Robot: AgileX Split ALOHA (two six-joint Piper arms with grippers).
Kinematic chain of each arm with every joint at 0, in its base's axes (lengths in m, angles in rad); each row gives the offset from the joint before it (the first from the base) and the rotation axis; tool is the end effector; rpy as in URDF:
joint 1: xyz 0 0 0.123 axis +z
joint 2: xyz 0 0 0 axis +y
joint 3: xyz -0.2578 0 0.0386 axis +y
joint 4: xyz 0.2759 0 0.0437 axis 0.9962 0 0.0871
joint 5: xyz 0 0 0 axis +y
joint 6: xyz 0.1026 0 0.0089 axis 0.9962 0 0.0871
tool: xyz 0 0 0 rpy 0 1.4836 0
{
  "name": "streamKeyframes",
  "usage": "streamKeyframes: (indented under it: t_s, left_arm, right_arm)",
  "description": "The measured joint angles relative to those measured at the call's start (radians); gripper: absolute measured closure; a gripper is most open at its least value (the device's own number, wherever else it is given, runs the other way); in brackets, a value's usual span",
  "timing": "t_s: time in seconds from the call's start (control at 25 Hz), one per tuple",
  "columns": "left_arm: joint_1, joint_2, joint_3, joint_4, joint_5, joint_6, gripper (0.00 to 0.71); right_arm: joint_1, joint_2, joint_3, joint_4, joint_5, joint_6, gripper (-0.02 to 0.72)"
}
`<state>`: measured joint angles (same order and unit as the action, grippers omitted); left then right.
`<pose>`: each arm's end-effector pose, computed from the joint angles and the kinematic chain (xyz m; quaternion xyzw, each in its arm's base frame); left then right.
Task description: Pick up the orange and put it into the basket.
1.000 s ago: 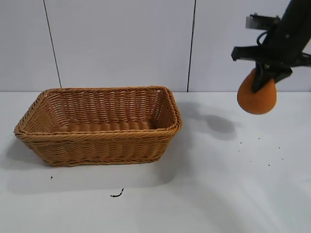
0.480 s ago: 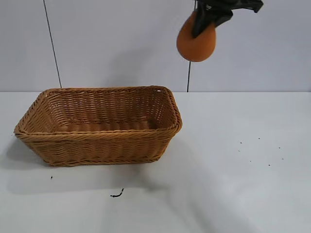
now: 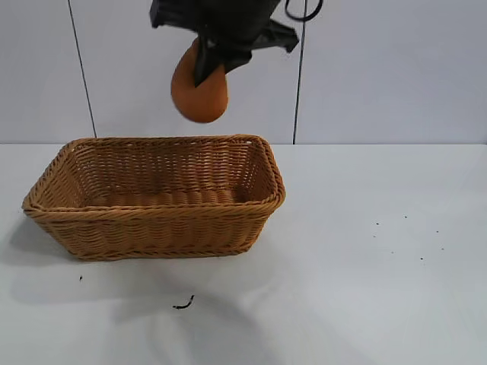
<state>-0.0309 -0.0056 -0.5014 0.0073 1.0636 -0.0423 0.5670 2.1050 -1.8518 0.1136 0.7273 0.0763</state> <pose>0.0538 -0.0010 0.2857 -0.0050 0.8521 -0.0155 0.5231 0.4236 0.2789 0.2186 -0.2021 0.9201 0.1520 0.2990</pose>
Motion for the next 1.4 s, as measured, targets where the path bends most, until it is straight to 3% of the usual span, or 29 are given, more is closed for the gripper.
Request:
streamKeyframes:
  t_s: [0.36, 0.44, 0.56, 0.6, 0.64, 0.68, 0.76, 0.92, 1.16, 1.4]
  left_arm:
    - [0.000, 0.000, 0.000, 0.000, 0.000, 0.000, 0.044]
    - [0.000, 0.000, 0.000, 0.000, 0.000, 0.000, 0.044]
    - [0.000, 0.000, 0.000, 0.000, 0.000, 0.000, 0.044]
    - [0.000, 0.000, 0.000, 0.000, 0.000, 0.000, 0.044]
    - [0.000, 0.000, 0.000, 0.000, 0.000, 0.000, 0.044]
    - [0.000, 0.000, 0.000, 0.000, 0.000, 0.000, 0.044]
    - [0.000, 0.000, 0.000, 0.000, 0.000, 0.000, 0.044]
    - [0.000, 0.000, 0.000, 0.000, 0.000, 0.000, 0.044]
    - [0.000, 0.000, 0.000, 0.000, 0.000, 0.000, 0.044]
    - [0.000, 0.000, 0.000, 0.000, 0.000, 0.000, 0.044]
  right_arm:
    - [0.048, 0.184, 0.000, 0.017, -0.073, 0.000, 0.701]
    - [0.048, 0.196, 0.000, 0.017, -0.059, 0.000, 0.655]
    - [0.048, 0.196, 0.000, 0.018, -0.043, 0.000, 0.412]
    - [0.048, 0.194, 0.000, 0.018, -0.042, 0.000, 0.269]
    - [0.048, 0.191, 0.000, 0.015, -0.042, -0.002, 0.178]
    - [0.048, 0.187, -0.003, 0.014, -0.038, -0.003, 0.109]
    - [0.048, 0.177, -0.021, 0.011, -0.010, -0.003, 0.044]
    - [0.039, 0.168, -0.121, -0.018, 0.132, -0.003, 0.017]
    - [-0.019, 0.158, -0.294, -0.156, 0.365, 0.017, 0.010]
    - [-0.183, 0.154, -0.320, -0.194, 0.465, 0.023, 0.010]
